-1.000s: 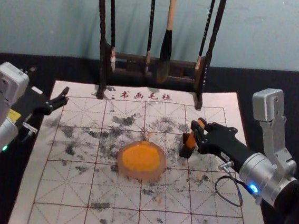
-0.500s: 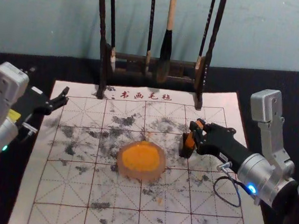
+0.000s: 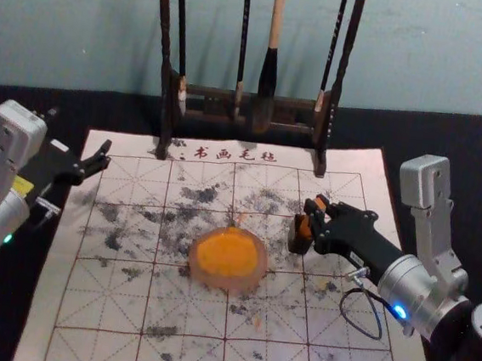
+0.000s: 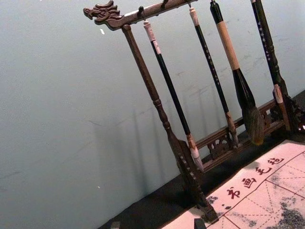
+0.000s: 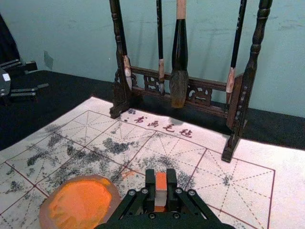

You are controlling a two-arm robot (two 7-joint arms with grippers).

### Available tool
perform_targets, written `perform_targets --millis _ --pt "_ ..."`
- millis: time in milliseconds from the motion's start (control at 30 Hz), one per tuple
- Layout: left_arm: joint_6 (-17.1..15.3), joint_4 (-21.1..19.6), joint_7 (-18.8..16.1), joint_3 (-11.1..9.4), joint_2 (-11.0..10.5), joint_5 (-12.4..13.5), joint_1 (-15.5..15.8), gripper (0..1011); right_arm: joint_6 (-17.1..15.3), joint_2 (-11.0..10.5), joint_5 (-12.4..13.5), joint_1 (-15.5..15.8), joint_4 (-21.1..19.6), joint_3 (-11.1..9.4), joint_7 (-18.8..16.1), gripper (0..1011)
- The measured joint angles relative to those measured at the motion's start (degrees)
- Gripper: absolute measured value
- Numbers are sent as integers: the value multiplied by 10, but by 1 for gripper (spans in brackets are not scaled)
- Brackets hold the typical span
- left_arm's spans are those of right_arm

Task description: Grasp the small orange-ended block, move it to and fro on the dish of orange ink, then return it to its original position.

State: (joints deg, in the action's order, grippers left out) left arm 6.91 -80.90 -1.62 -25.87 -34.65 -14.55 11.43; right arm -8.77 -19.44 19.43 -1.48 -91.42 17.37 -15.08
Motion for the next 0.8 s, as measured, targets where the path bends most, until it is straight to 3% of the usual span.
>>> perform_targets --millis 800 --pt "0 0 0 0 0 0 0 1001 -1 17 -14 10 5 -5 7 131"
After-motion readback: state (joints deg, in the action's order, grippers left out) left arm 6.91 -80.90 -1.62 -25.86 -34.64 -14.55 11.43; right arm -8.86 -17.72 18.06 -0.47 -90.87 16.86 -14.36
